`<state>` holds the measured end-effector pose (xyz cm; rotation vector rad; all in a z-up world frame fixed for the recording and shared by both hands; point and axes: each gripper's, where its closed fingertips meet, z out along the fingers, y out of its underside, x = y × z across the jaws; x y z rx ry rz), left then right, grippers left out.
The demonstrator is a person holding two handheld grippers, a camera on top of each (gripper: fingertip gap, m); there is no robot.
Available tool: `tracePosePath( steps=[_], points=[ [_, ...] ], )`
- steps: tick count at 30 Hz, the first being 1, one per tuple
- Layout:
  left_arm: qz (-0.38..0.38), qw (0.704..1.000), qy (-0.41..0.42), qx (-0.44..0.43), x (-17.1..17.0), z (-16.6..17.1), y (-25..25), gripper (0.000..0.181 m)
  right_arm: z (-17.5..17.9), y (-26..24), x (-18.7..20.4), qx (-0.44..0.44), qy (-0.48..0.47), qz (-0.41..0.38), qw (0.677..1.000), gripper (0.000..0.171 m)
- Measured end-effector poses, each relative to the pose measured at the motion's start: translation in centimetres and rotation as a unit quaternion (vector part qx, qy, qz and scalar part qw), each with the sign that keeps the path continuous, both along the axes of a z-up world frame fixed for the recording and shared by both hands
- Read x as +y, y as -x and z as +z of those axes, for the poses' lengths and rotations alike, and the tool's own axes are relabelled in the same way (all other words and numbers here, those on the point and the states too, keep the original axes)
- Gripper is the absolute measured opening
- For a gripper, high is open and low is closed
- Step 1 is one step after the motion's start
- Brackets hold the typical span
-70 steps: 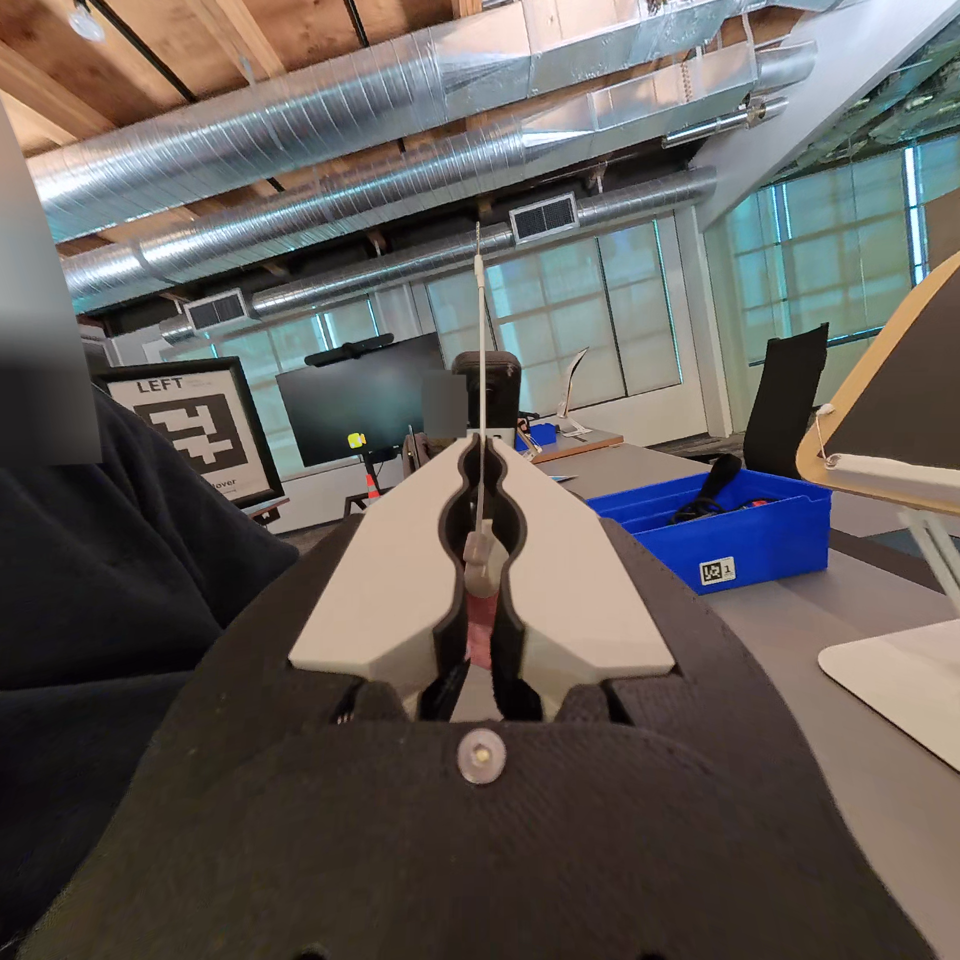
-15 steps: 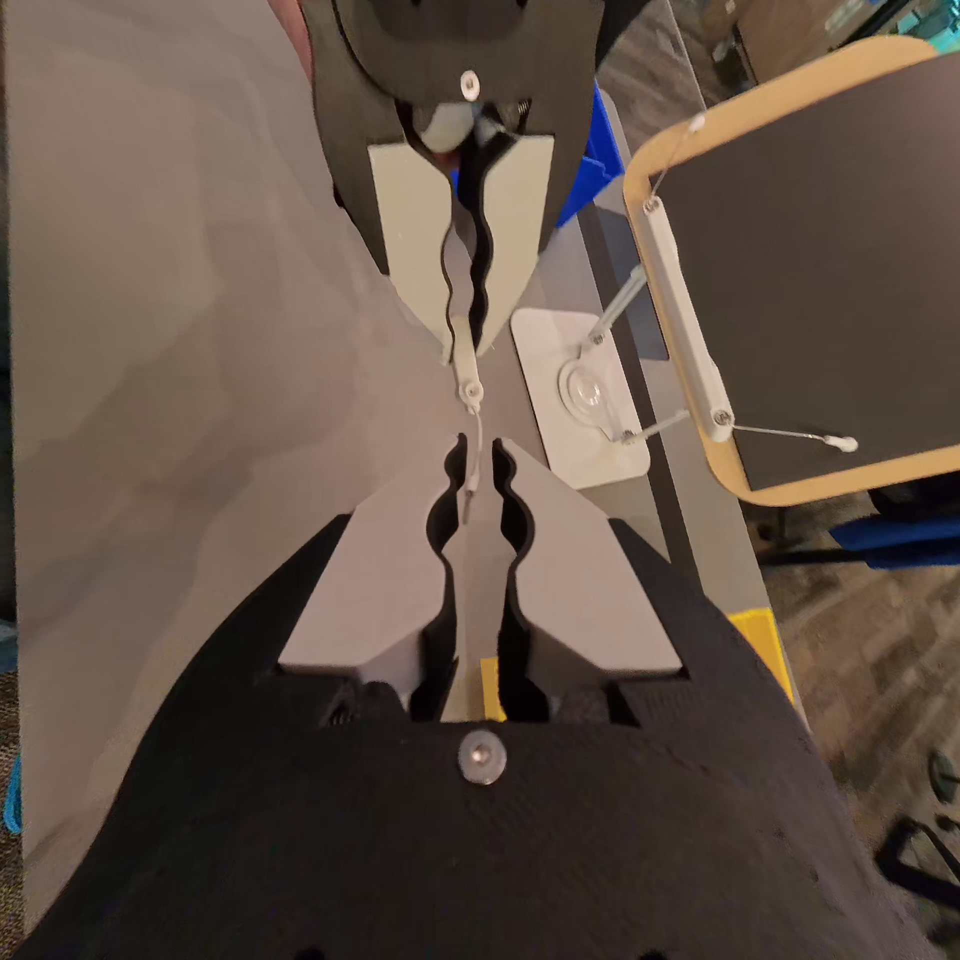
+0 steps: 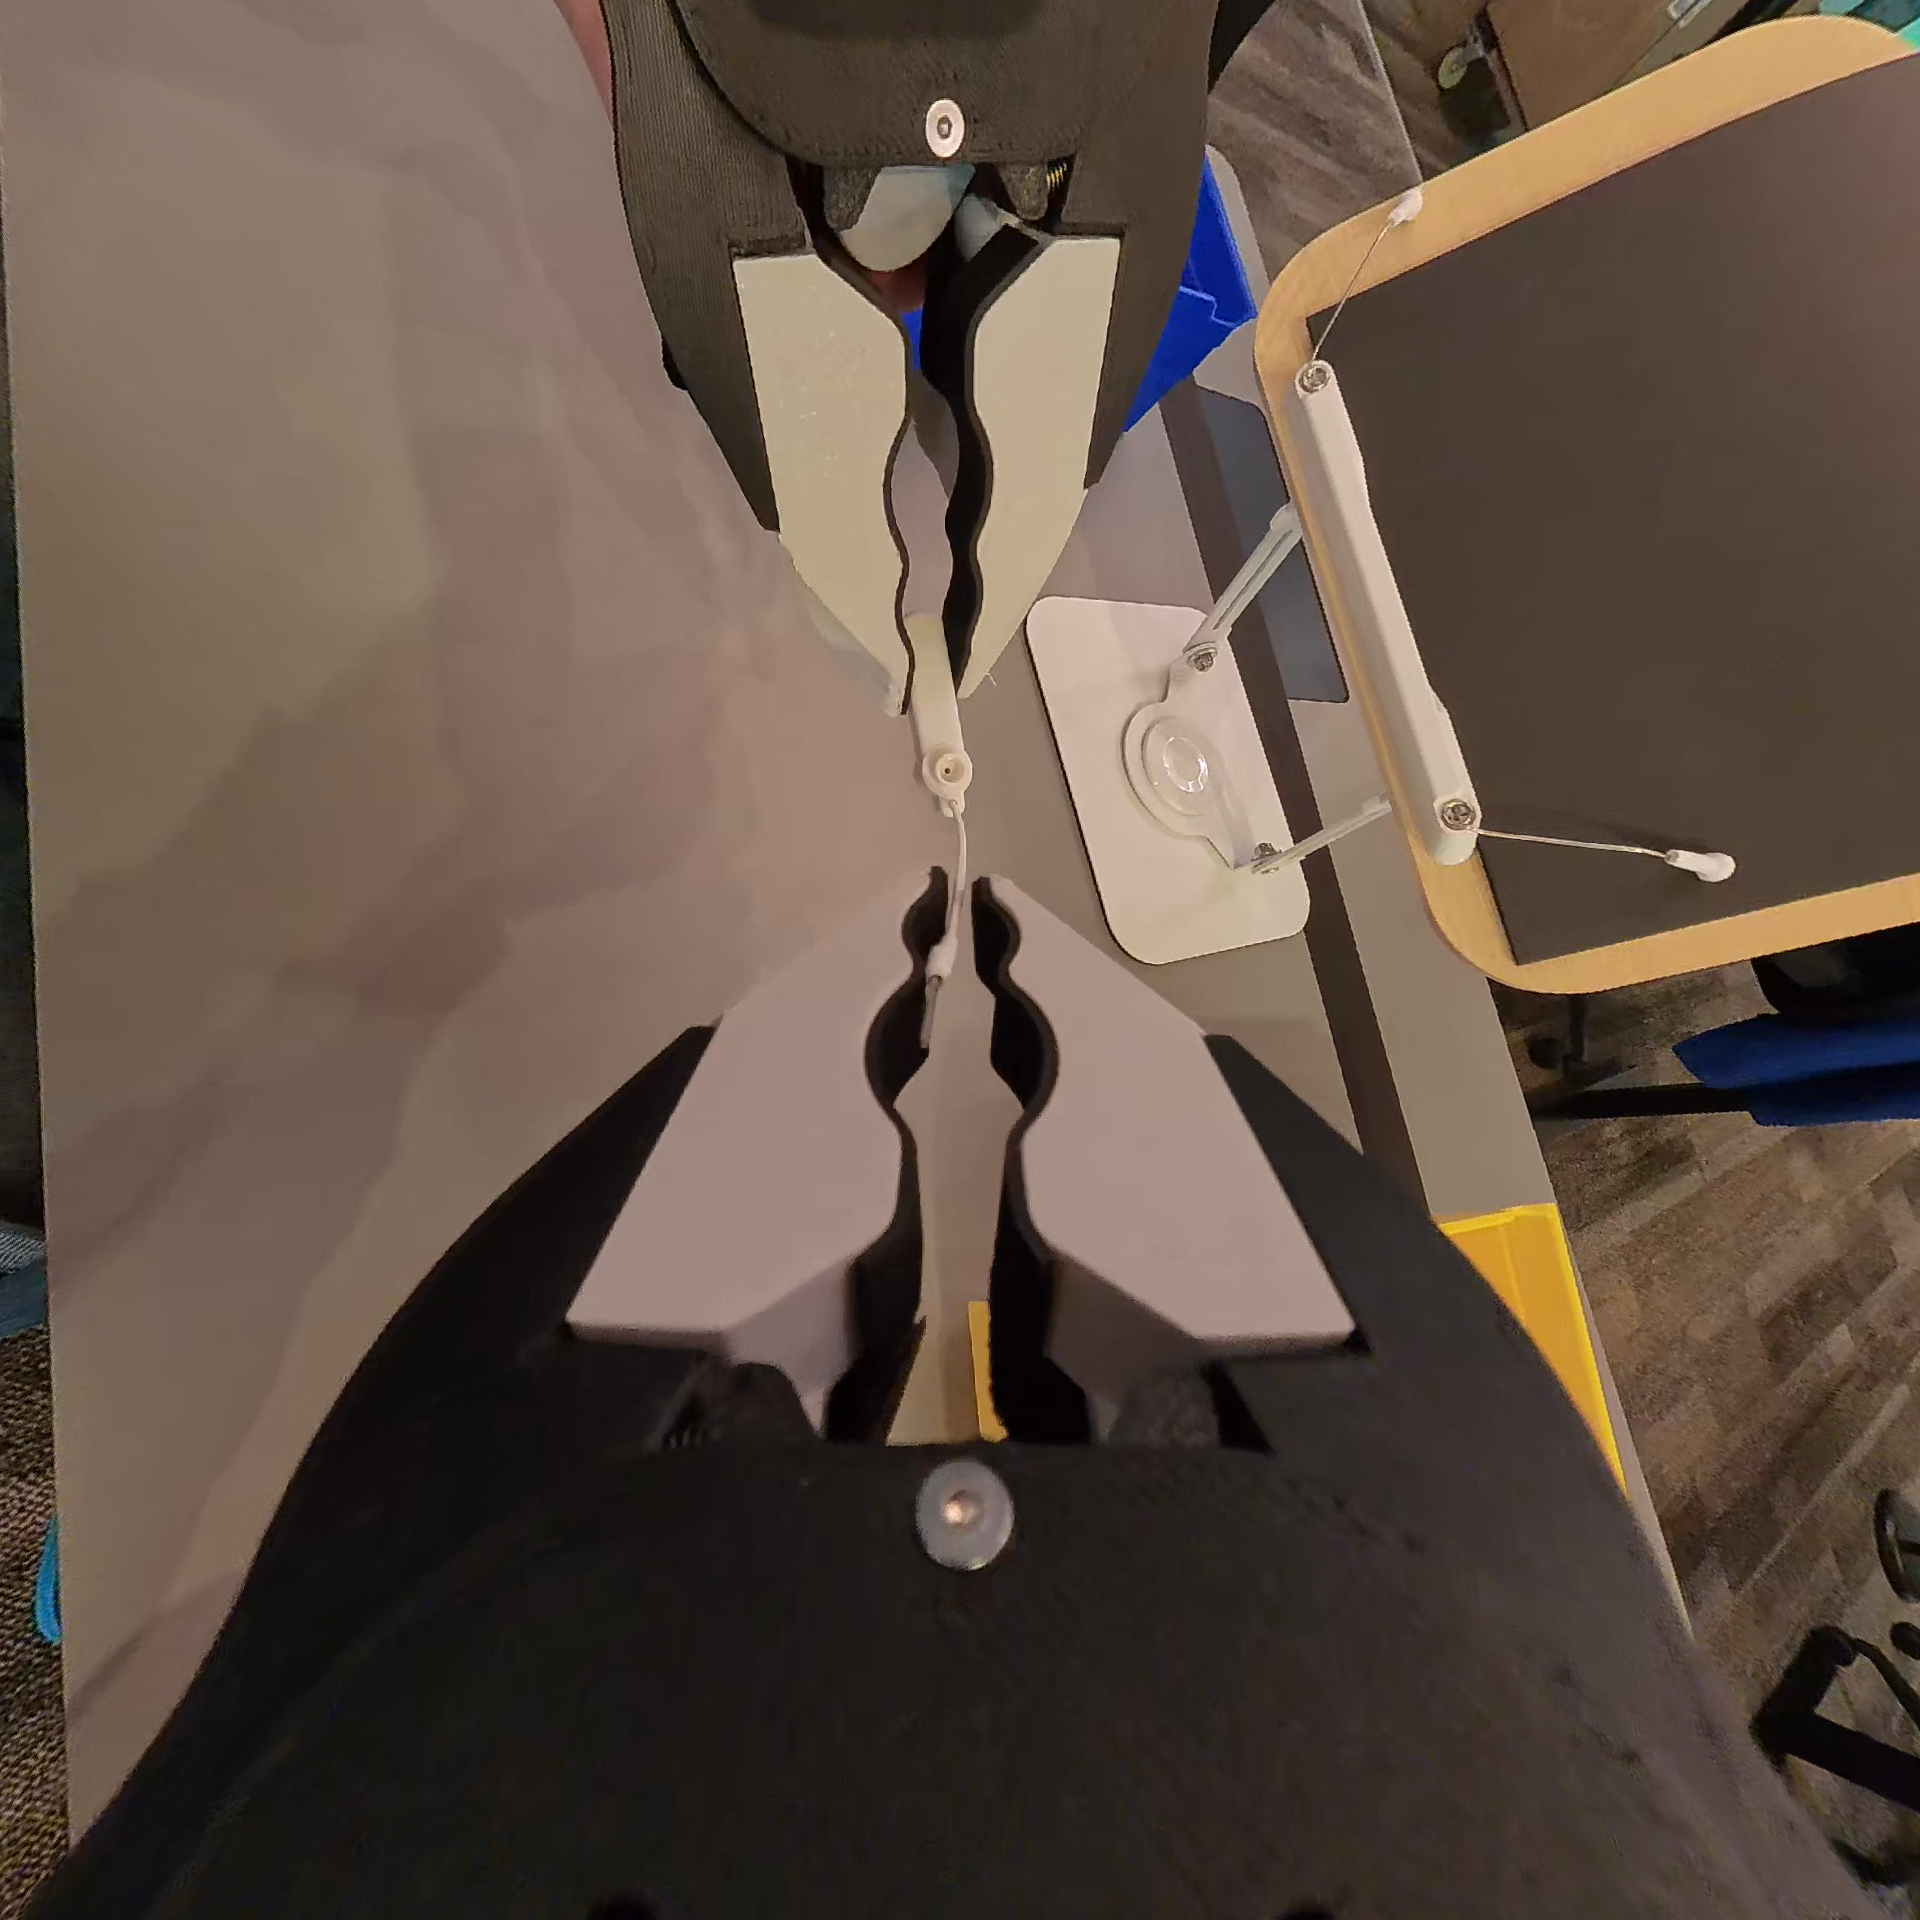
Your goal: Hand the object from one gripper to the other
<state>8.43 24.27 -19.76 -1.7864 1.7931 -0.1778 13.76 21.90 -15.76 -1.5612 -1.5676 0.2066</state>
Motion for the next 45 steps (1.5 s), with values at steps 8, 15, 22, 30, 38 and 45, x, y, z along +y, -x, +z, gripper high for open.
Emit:
tracePosePath(
  steps=[8, 15, 22, 30, 38, 45],
  points=[
    [-0.001, 1.0, 0.003, -0.001, -0.1, -0.2, -0.1, 0.012, 0.2, 0.4, -0.2, 0.011, 0.005, 0.008, 1.0, 0.0],
    [0.014, 0.998, 0.021, -0.058, 0.0, 0.3, 0.0, 0.012, 1.8, 1.0, 0.0, 0.086, 0.024, 0.015, 0.996, 0.0],
    [0.041, 0.987, 0.061, -0.141, -0.5, -0.1, 0.8, 0.029, 2.3, 1.2, 0.5, 0.151, 0.055, 0.015, 0.987, 0.0],
    [0.053, 0.964, 0.106, -0.236, -1.8, -0.5, 2.7, 0.047, 3.9, 1.1, 0.6, 0.235, 0.086, 0.022, 0.968, 0.0],
    [0.044, 0.951, 0.139, -0.274, -2.6, -2.6, 1.3, 0.044, 7.2, 0.8, 0.0, 0.341, 0.106, 0.05, 0.933, 0.0],
    [0.01, 0.897, 0.214, -0.387, -4.6, -1.3, -2.3, 0.045, 10.5, -0.5, -0.5, 0.482, 0.106, 0.08, 0.866, 0.0]
  ],
)
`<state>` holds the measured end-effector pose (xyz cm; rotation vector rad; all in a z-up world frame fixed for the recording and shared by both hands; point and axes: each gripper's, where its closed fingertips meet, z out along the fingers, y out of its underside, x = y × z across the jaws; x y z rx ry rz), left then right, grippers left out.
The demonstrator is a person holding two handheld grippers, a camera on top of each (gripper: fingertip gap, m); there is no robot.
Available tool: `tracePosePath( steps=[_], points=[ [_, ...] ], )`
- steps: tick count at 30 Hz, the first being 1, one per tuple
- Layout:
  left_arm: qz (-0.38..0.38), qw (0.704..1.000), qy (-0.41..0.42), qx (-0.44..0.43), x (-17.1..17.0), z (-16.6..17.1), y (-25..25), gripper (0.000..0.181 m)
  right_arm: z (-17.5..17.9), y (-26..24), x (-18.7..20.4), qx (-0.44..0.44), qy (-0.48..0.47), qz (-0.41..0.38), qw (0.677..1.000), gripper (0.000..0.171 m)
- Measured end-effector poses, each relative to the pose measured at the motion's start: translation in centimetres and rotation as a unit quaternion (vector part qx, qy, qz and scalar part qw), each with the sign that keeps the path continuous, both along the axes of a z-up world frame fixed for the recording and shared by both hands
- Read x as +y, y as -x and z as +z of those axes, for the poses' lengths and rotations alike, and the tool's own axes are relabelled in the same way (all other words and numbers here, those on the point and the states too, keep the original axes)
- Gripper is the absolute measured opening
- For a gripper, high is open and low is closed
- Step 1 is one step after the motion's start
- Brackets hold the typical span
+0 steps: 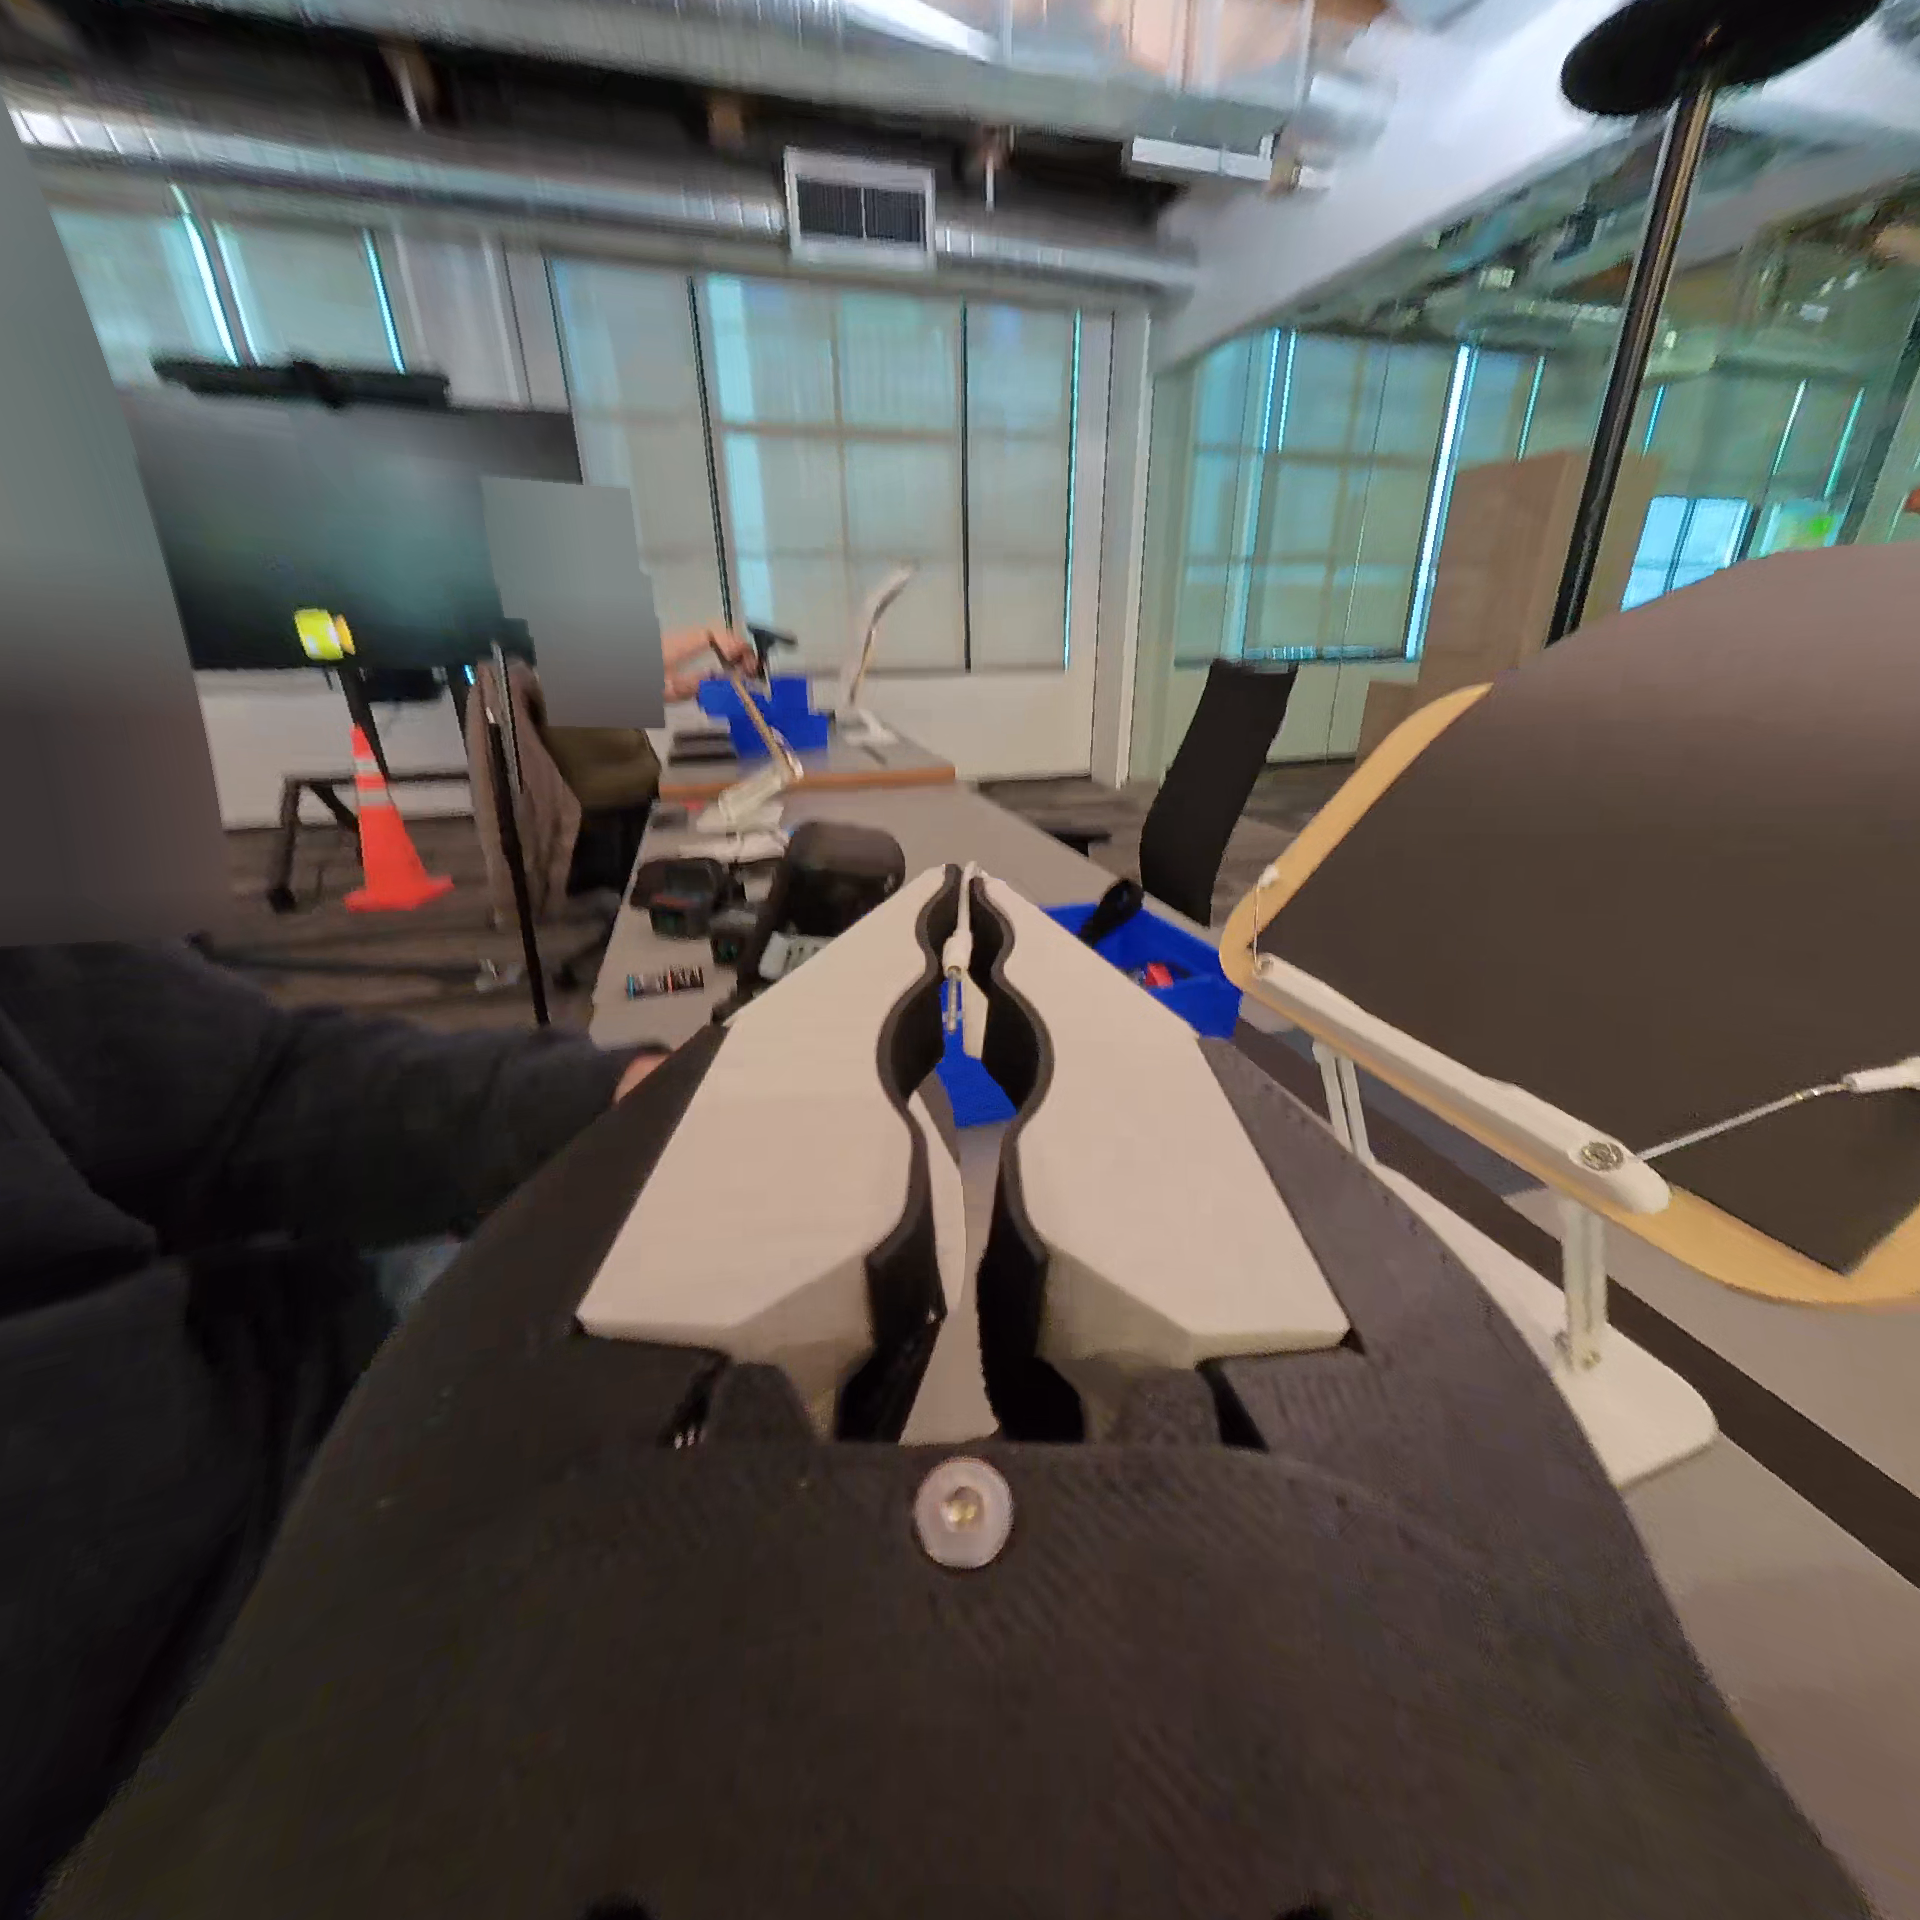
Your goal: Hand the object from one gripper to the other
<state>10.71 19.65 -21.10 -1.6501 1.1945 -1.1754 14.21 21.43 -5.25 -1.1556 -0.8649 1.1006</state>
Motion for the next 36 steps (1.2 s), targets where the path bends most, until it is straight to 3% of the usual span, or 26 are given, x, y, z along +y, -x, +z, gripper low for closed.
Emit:
tracePosePath(
  steps=[6, 13, 22, 28, 36],
  points=[
    [-0.009, 0.977, 0.05, -0.209, -0.5, 5.5, -2.0, 0.044, 0.5, -1.5, -0.2, 0.134, 0.02, 0.012, 0.991, 0.0],
    [0.031, 0.929, 0.056, -0.365, 0.3, 10.6, -3.1, 0.047, -1.2, -1.2, -0.4, 0.215, 0.044, 0.025, 0.975, 0.0],
    [0.081, 0.903, 0.045, -0.418, 1.9, 13.7, -3.1, 0.036, -2.6, -0.7, -0.6, 0.262, 0.07, 0.046, 0.961, 0.0],
    [0.091, 0.905, 0.036, -0.413, 2.1, 13.7, -3.4, 0.006, -3.2, -0.5, -0.7, 0.276, 0.084, 0.05, 0.956, 0.0],
    [0.096, 0.918, 0.026, -0.384, 2.2, 13.6, -3.3, 0.001, -4.0, -0.1, -0.1, 0.261, 0.102, 0.053, 0.959, 0.0]
  ],
)
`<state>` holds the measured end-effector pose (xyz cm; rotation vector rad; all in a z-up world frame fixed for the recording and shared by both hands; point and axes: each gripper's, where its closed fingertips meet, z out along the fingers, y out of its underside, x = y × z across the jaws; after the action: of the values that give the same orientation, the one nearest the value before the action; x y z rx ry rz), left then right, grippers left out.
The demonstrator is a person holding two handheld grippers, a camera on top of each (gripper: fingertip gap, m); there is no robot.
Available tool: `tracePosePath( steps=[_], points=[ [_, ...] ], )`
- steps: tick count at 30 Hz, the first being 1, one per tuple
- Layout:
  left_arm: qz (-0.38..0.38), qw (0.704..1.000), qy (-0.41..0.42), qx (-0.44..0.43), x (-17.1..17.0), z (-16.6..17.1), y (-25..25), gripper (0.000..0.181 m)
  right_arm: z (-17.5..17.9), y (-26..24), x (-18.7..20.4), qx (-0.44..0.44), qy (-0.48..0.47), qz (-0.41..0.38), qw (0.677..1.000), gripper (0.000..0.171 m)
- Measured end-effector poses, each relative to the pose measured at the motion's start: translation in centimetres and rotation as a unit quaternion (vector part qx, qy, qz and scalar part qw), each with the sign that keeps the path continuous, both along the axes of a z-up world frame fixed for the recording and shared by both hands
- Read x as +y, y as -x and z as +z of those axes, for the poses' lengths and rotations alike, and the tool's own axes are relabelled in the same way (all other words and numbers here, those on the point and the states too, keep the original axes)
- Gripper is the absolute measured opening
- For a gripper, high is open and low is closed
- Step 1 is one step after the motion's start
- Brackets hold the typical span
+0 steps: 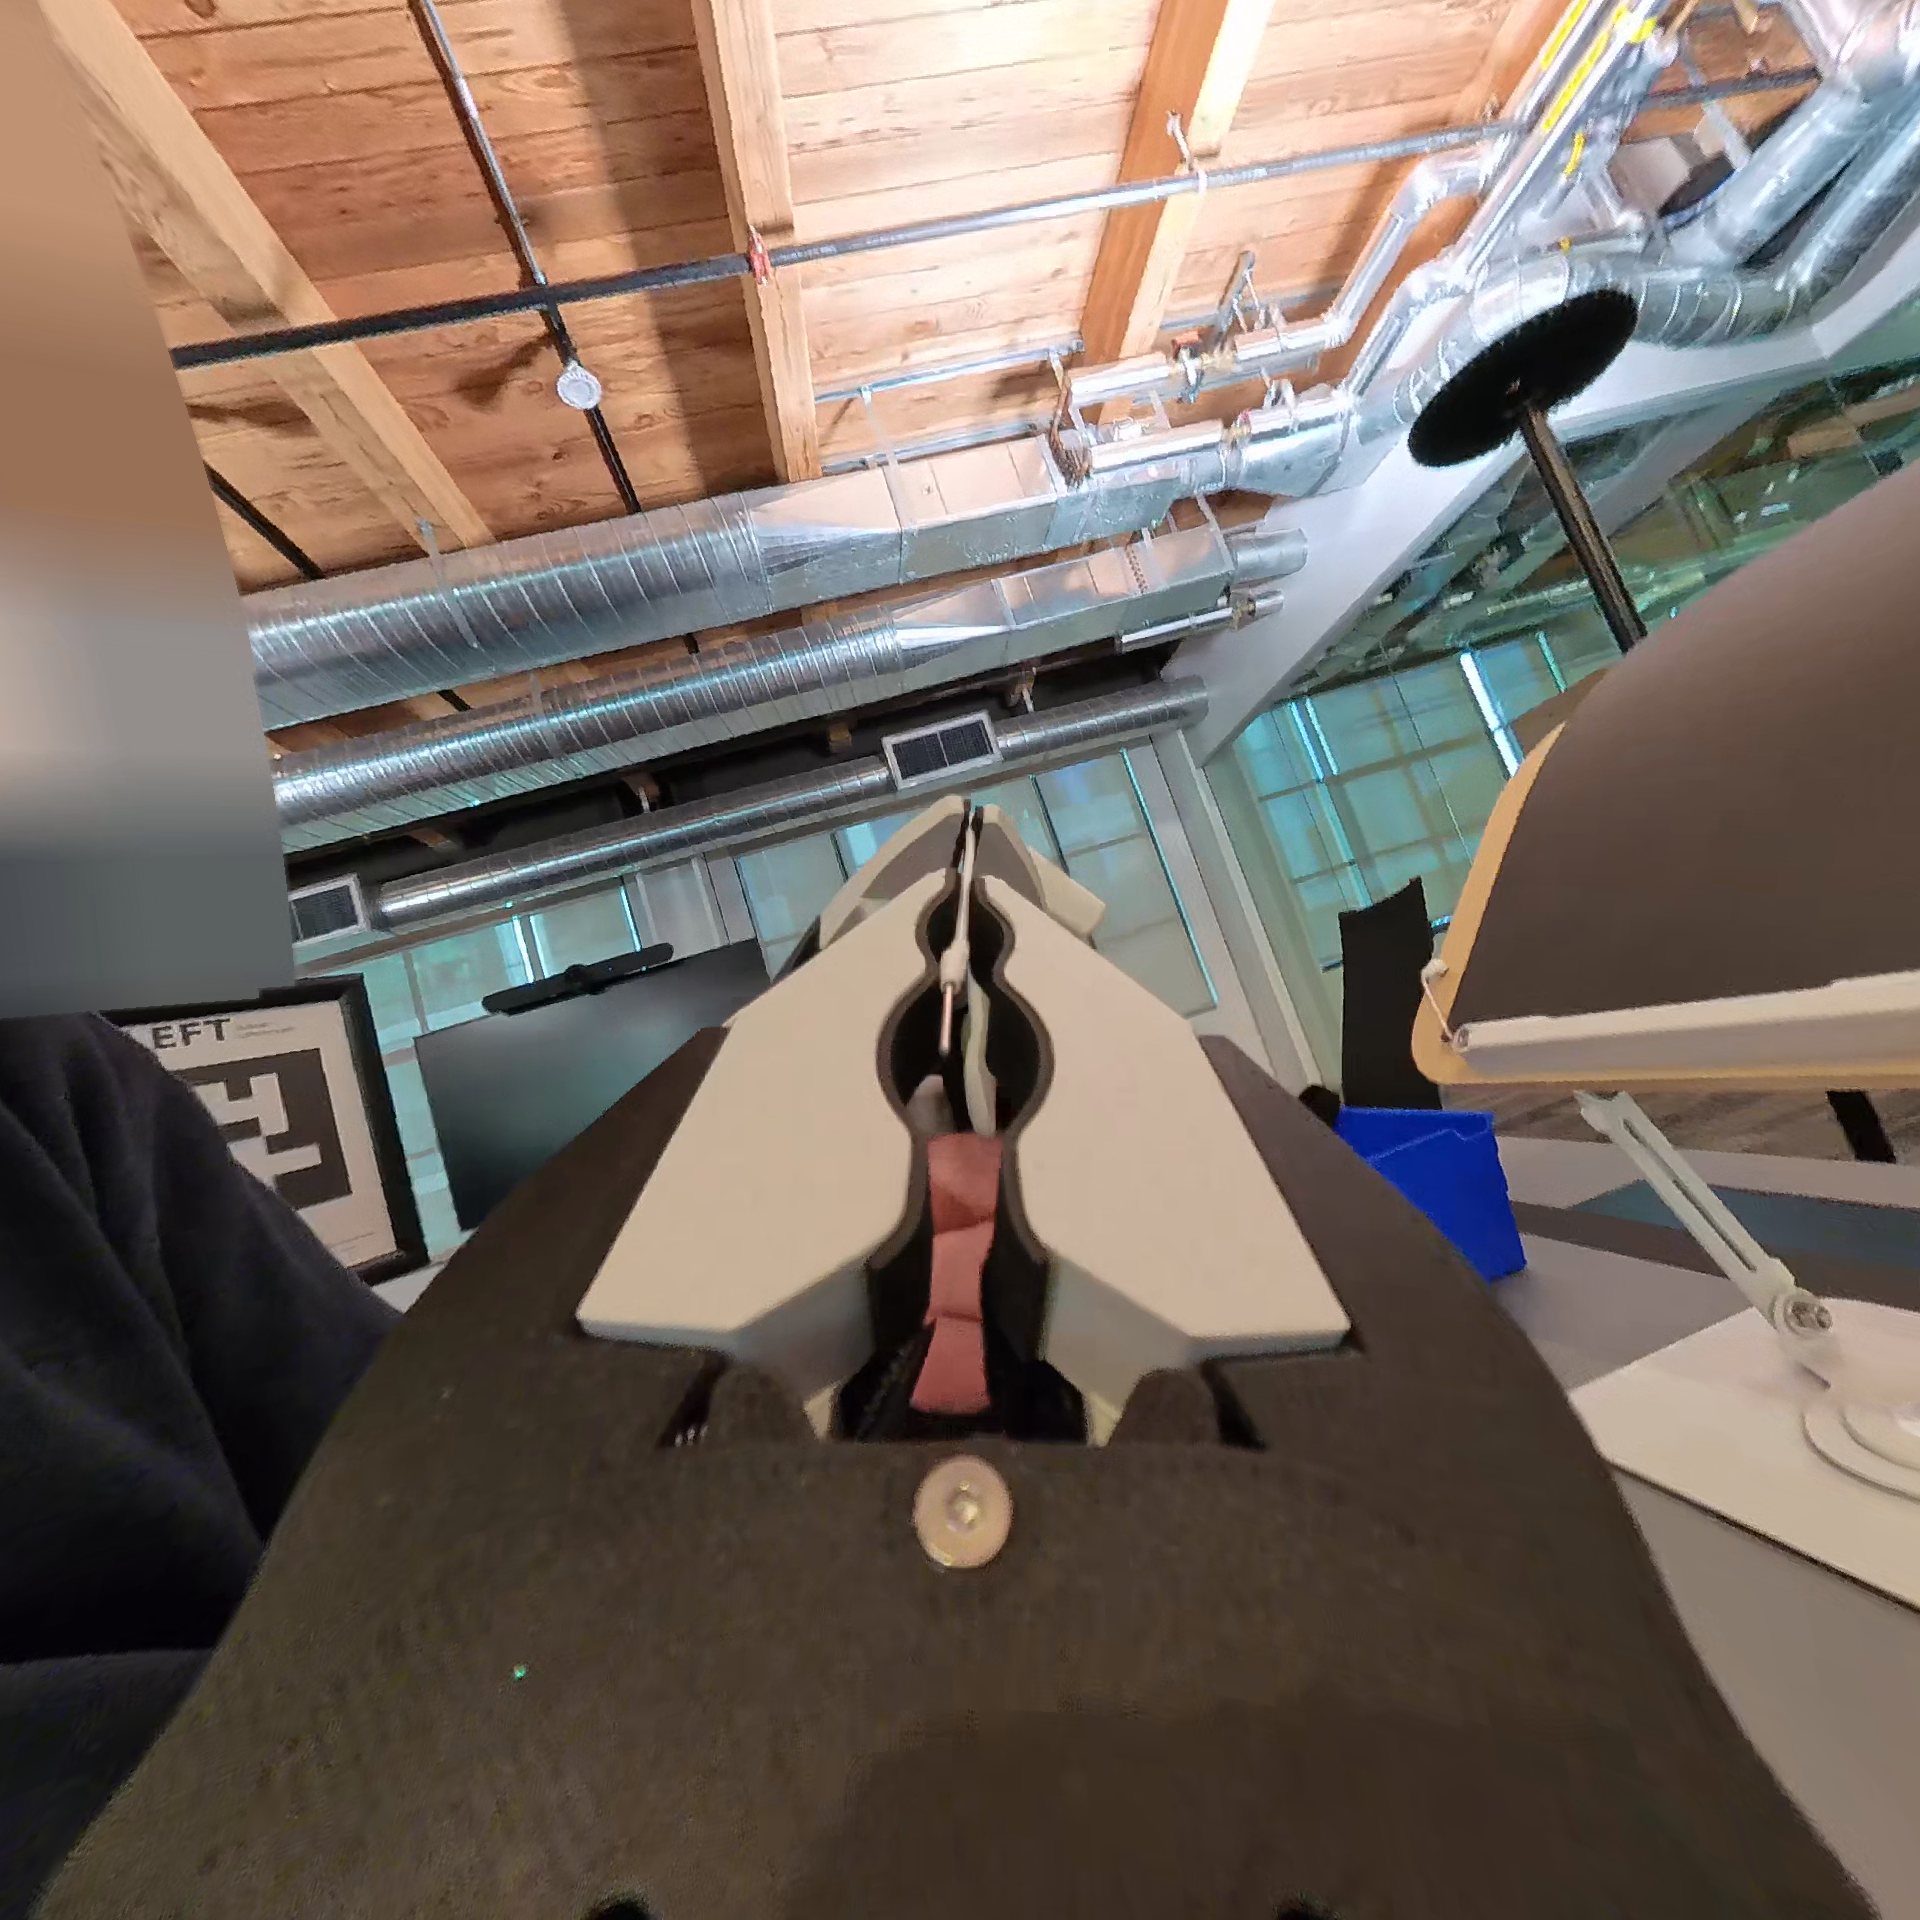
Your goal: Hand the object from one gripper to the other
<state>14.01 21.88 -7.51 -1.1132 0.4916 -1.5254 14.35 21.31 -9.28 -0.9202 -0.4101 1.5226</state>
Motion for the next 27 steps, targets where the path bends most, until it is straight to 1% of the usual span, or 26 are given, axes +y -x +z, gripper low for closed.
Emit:
tracePosePath(
  steps=[1, 2, 4, 6, 8, 10, 12, 14, 17, 20, 23, 24, 25, 27],
  points=[
    [0.005, 1.0, -0.002, 0.017, 0.2, -0.1, 0.0, 0.001, -0.3, 0.1, 0.2, -0.014, 0.004, -0.001, 1.0, 0.0],
    [0.015, 0.999, -0.006, 0.036, 0.4, -0.3, 0.1, 0.001, -0.9, 0.2, 0.4, -0.041, 0.01, -0.012, 0.999, 0.009],
    [0.03, 0.996, -0.015, 0.079, 0.9, -0.5, 0.5, 0.001, -2.1, 0.2, 0.7, -0.109, 0.018, -0.034, 0.993, 0.018],
    [0.05, 0.989, -0.049, 0.129, 1.1, -0.5, 0.9, 0.001, -2.5, -0.8, 0.8, -0.152, 0.012, -0.063, 0.986, 0.02],
    [0.067, 0.972, -0.087, 0.206, 1.2, -1.2, 0.8, 0.001, -2.8, -1.7, 1.2, -0.221, -0.004, -0.108, 0.969, 0.02],
    [0.101, 0.943, -0.124, 0.293, 1.8, -2.3, 0.7, 0.001, -2.0, -2.1, 1.0, -0.28, -0.035, -0.143, 0.949, 0.021],
    [0.123, 0.912, -0.153, 0.36, 2.1, -3.3, 0.6, 0.001, -0.7, -1.6, 0.6, -0.335, -0.074, -0.167, 0.924, 0.025],
    [0.148, 0.878, -0.176, 0.419, 2.5, -4.2, 0.4, 0.001, 0.5, -0.5, 0.3, -0.375, -0.111, -0.188, 0.901, 0.022],
    [0.177, 0.829, -0.212, 0.487, 2.6, -5.2, 0.0, 0.001, 0.4, 1.1, 1.0, -0.444, -0.136, -0.215, 0.86, 0.021],
    [0.206, 0.776, -0.245, 0.543, 2.7, -6.0, -0.2, 0.001, -0.3, 2.3, 1.5, -0.48, -0.137, -0.207, 0.841, 0.02],
    [0.219, 0.744, -0.263, 0.573, 2.9, -6.5, -0.2, 0.001, -1.5, 2.4, 2.2, -0.519, -0.12, -0.207, 0.821, 0.018],
    [0.225, 0.732, -0.268, 0.584, 3.0, -6.7, 0.0, 0.001, -1.8, 2.3, 2.4, -0.526, -0.114, -0.208, 0.817, 0.015],
    [0.229, 0.724, -0.272, 0.591, 3.1, -6.9, 0.0, 0.001, -2.1, 2.2, 2.5, -0.533, -0.108, -0.208, 0.813, 0.01],
    [0.237, 0.715, -0.274, 0.598, 3.3, -7.1, 0.1, 0.001, -2.4, 1.9, 2.7, -0.543, -0.105, -0.211, 0.806, 0.01]
  ],
)
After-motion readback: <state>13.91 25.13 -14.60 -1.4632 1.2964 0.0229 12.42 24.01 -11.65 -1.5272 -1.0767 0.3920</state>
